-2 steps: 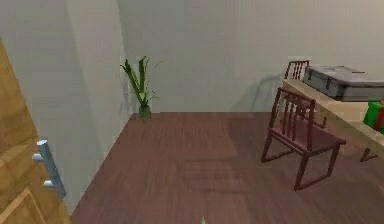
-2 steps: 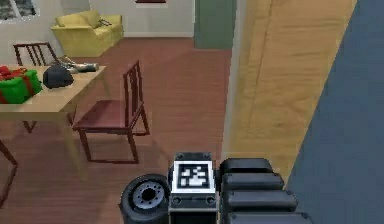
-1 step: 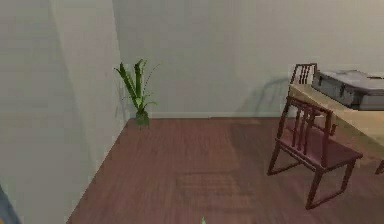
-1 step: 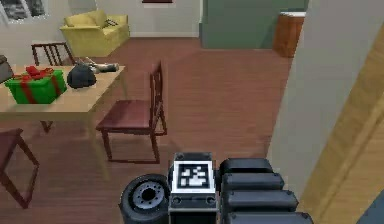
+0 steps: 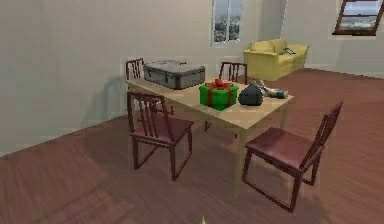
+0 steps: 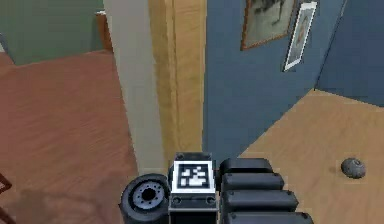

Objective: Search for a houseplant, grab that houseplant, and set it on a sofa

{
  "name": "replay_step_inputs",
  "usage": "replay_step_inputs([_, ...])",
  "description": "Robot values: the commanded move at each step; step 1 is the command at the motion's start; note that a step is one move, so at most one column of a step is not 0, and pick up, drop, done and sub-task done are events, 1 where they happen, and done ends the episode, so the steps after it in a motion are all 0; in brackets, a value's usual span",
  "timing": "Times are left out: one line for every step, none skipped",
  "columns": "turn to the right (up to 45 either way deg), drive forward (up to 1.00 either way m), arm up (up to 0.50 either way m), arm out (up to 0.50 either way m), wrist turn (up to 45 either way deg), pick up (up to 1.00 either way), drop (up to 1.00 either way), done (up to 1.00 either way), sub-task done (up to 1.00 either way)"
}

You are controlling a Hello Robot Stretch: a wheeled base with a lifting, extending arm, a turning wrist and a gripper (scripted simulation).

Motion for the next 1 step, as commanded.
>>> replay_step_inputs([27.0,0.0,0.0,0.0,0.0,0.0,0.0,0.0,0.0])
